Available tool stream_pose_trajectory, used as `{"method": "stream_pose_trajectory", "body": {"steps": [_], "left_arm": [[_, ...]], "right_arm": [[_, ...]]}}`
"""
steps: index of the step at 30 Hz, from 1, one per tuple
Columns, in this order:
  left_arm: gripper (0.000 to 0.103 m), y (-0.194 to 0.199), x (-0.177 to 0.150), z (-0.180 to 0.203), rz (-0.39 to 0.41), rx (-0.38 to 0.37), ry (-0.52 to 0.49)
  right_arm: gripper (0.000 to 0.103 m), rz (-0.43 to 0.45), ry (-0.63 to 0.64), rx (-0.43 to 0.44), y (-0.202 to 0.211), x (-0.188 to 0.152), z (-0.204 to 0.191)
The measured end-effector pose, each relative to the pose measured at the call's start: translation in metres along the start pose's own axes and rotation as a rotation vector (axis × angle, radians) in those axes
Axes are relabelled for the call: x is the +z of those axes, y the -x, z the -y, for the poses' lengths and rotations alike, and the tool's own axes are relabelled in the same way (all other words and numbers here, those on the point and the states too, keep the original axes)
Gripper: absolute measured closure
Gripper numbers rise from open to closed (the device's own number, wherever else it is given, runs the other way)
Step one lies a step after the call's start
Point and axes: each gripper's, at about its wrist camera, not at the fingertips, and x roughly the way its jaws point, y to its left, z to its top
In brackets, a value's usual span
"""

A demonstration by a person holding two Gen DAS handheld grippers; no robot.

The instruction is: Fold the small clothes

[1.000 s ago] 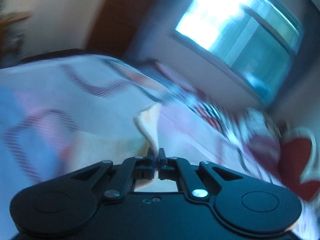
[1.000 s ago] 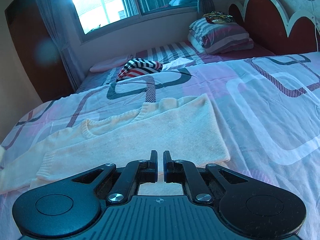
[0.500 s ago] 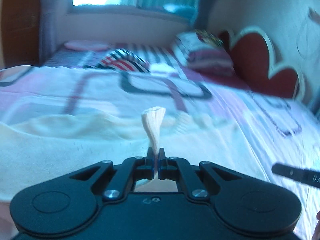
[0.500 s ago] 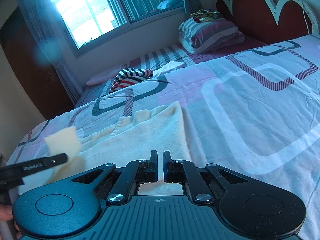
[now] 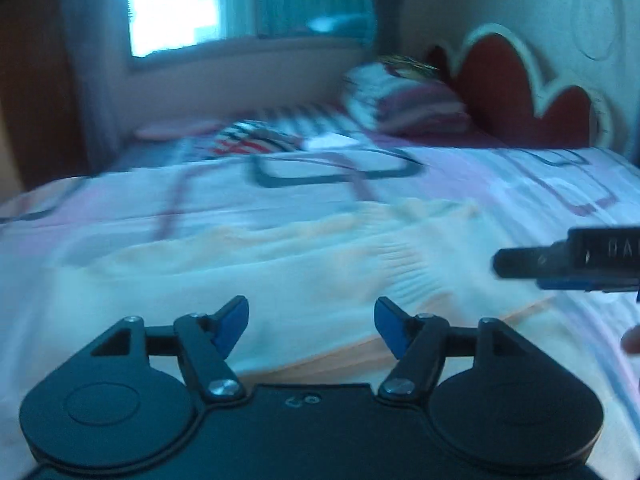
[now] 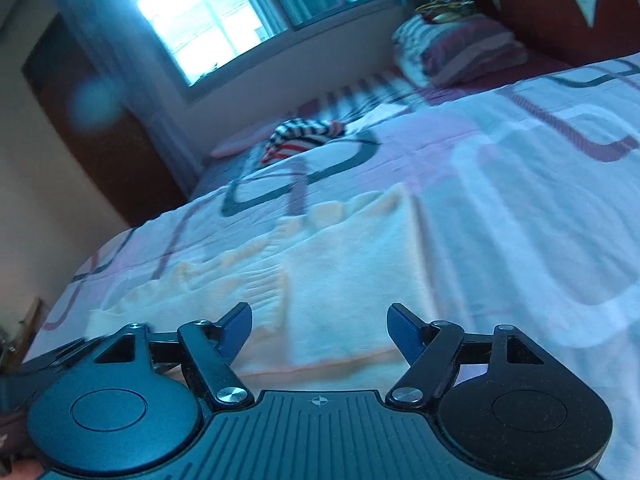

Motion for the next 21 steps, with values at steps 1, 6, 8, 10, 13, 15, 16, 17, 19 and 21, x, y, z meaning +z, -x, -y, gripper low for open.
{"method": "stream_pose_trajectory", "body": {"steps": [1,6,8,10,13,15,16,17,19,21], "left_arm": [[0.035,0.009,-0.008,-0.017,-0.001,0.052,0.023],[0.037,0.027,-0.042,-0.098,-0.093,0.23,0.196],[0.037,0.026,-0.044,-0.114,-0.105,0.23,0.243],[0.037,0.02,-0.042,-0.12,-0.113,0.209,0.256],[0.04,0.008,-0.039,-0.122,-0.119,0.206,0.251],[0.043,0.004,-0.038,-0.122,-0.121,0.206,0.241],[0.043,0.002,-0.04,-0.121,-0.123,0.209,0.232],[0.043,0.003,-0.041,-0.12,-0.12,0.211,0.222],[0.043,0.004,-0.044,-0.119,-0.118,0.213,0.204],[0.044,0.005,-0.046,-0.118,-0.121,0.206,0.197]], "right_arm": [[0.034,-0.024,-0.014,0.045,-0.014,-0.001,-0.007],[0.049,-0.102,-0.04,0.081,-0.051,-0.005,-0.018],[0.055,-0.108,-0.031,0.08,-0.056,-0.007,-0.022],[0.067,-0.11,0.004,0.075,-0.064,-0.007,-0.03],[0.1,-0.124,0.056,0.063,-0.071,-0.007,-0.042],[0.1,-0.107,0.09,0.056,-0.069,-0.008,-0.048],[0.1,-0.087,0.103,0.051,-0.064,-0.006,-0.049],[0.1,-0.057,0.108,0.051,-0.058,-0.003,-0.049],[0.1,0.016,0.11,0.022,-0.04,0.004,-0.046],[0.1,0.081,0.094,-0.025,-0.02,0.01,-0.034]]}}
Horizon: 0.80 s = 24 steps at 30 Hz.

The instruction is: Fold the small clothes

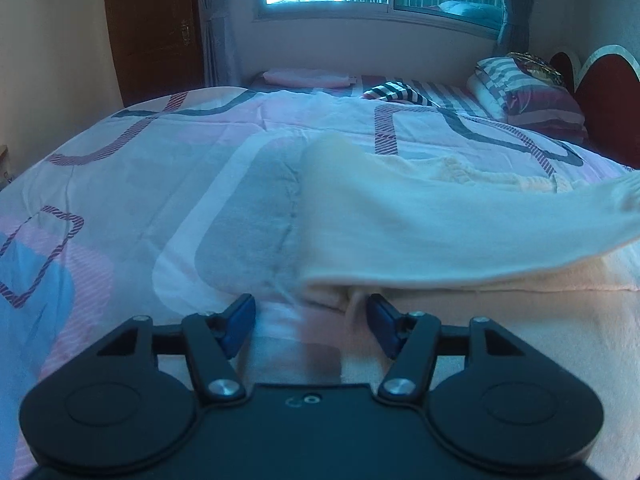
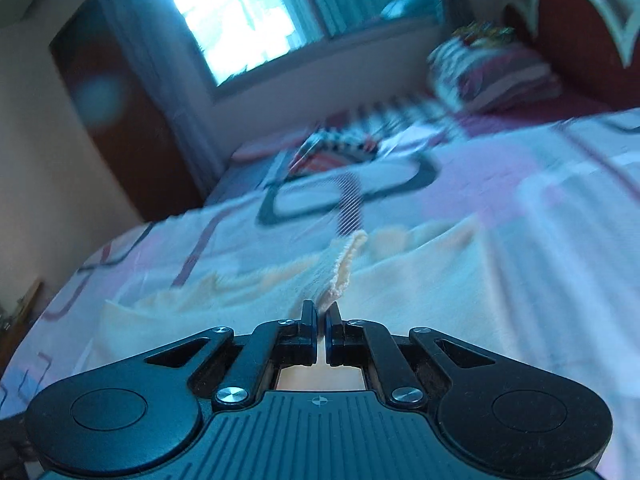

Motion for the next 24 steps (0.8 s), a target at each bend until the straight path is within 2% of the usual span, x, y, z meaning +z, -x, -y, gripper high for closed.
{"method": "stream_pose_trajectory", "body": {"steps": [3,6,11,22,24], "left_arm": [[0.051,0.0,0.002,0.0,-0.005,-0.014,-0.015],[0.064,0.002,0.002,0.006,-0.001,-0.018,-0.046],[0.074,0.001,0.004,0.012,-0.004,-0.022,-0.07],[0.075,0.0,0.005,0.01,-0.017,-0.035,-0.083],[0.073,-0.001,0.006,0.011,-0.021,-0.034,-0.099]], "right_arm": [[0.1,-0.024,-0.033,-0.038,0.011,-0.001,0.028],[0.1,-0.034,-0.034,-0.044,0.012,-0.003,0.032],[0.1,-0.042,-0.036,-0.054,0.017,-0.004,0.038],[0.1,-0.067,-0.063,-0.067,0.016,-0.015,0.045],[0.1,-0.07,-0.063,-0.076,0.012,-0.017,0.047]]}}
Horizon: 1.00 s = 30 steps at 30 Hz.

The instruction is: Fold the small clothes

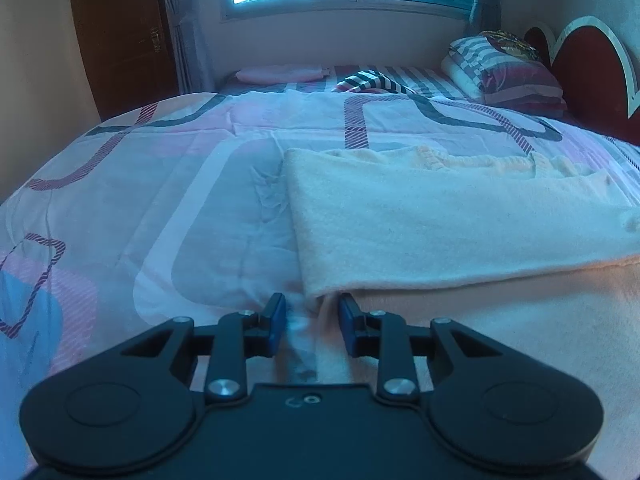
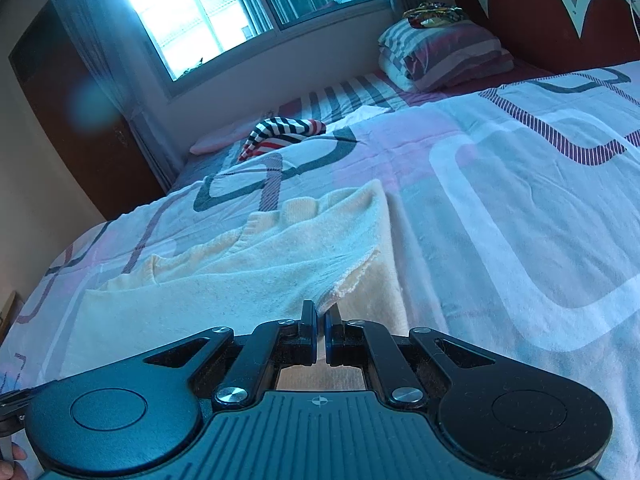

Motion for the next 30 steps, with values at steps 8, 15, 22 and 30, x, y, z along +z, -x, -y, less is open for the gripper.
{"method": "stream_pose_trajectory", "body": {"steps": [8,15,22,30], "left_arm": [[0.039,0.032,0.001,-0.021,0.115,-0.017,0.074],[0.039,-0.007,0.018,0.047,0.062,-0.109,-0.052],[0.029,-0.012,0.012,0.031,0.053,-0.131,-0.087],[0.031,-0.06,0.069,0.034,0.048,-0.161,-0.144]], "right_arm": [[0.1,0.076,0.006,-0.092,0.024,-0.003,0.006],[0.1,-0.033,0.18,0.017,-0.017,-0.007,-0.063],[0.101,-0.028,0.136,-0.114,-0.022,-0.017,-0.018],[0.101,-0.01,0.192,-0.018,-0.055,0.007,-0.063]]}}
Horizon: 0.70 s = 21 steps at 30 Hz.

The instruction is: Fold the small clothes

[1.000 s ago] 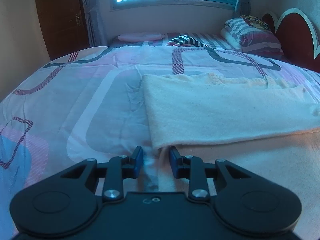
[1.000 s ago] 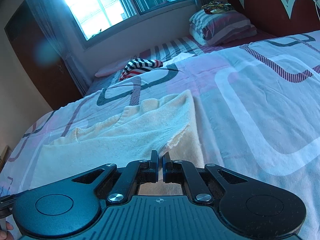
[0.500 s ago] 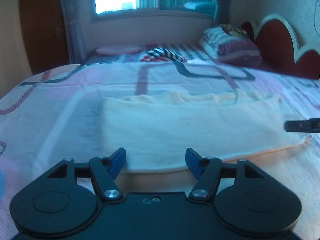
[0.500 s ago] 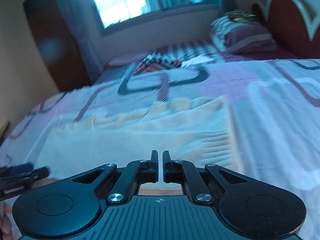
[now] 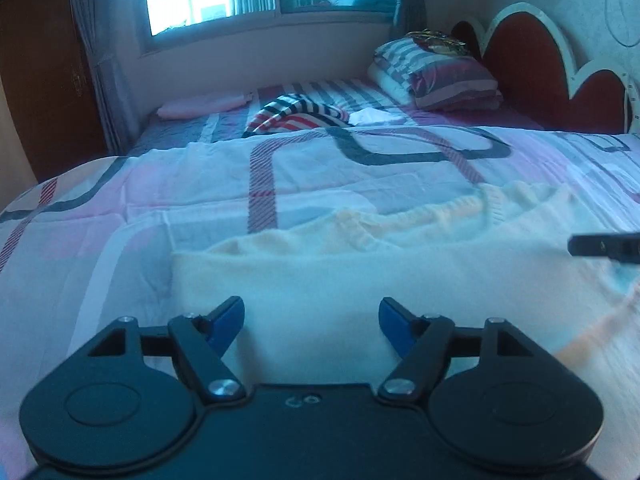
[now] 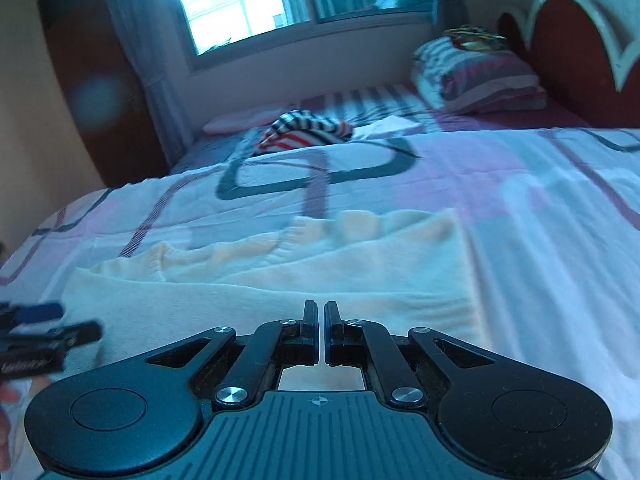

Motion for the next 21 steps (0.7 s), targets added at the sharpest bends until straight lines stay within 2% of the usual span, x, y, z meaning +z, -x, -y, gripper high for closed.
{"method": "stream_pose_trajectory", "body": {"steps": [2,5,7,8,10,12,13,15,18,21], "left_arm": [[0.028,-0.018,0.008,-0.017,-0.015,0.003,0.03],[0.02,-0.041,0.014,-0.048,-0.039,-0.016,0.1],[0.026,-0.035,0.018,-0.055,-0.037,0.013,0.132],[0.027,-0.026,0.018,-0.055,-0.019,0.021,0.154],[0.025,-0.01,0.015,-0.046,0.015,-0.019,0.193],[0.023,0.002,0.011,-0.022,0.035,-0.03,0.193],[0.023,0.005,0.008,-0.01,0.036,-0.043,0.188],[0.023,0.007,0.003,0.014,0.028,-0.053,0.173],[0.025,0.001,-0.007,0.029,0.001,-0.018,0.131],[0.024,0.006,-0.015,0.017,0.009,0.029,0.11]], "right_arm": [[0.101,-0.029,0.019,-0.028,-0.015,-0.001,-0.002],[0.101,-0.018,0.004,-0.04,-0.02,-0.002,0.008],[0.101,-0.013,-0.008,-0.056,-0.019,0.002,0.01],[0.101,0.017,-0.014,-0.054,-0.015,0.007,0.005],[0.101,0.025,-0.013,-0.038,-0.015,0.009,-0.001],[0.101,0.004,0.019,0.052,-0.027,0.01,-0.033],[0.101,0.004,0.019,0.052,-0.027,0.01,-0.033],[0.101,-0.018,0.05,0.106,-0.035,0.007,-0.056],[0.101,-0.045,0.106,0.108,-0.043,-0.001,-0.073],[0.101,-0.044,0.109,0.088,-0.038,-0.003,-0.055]]}}
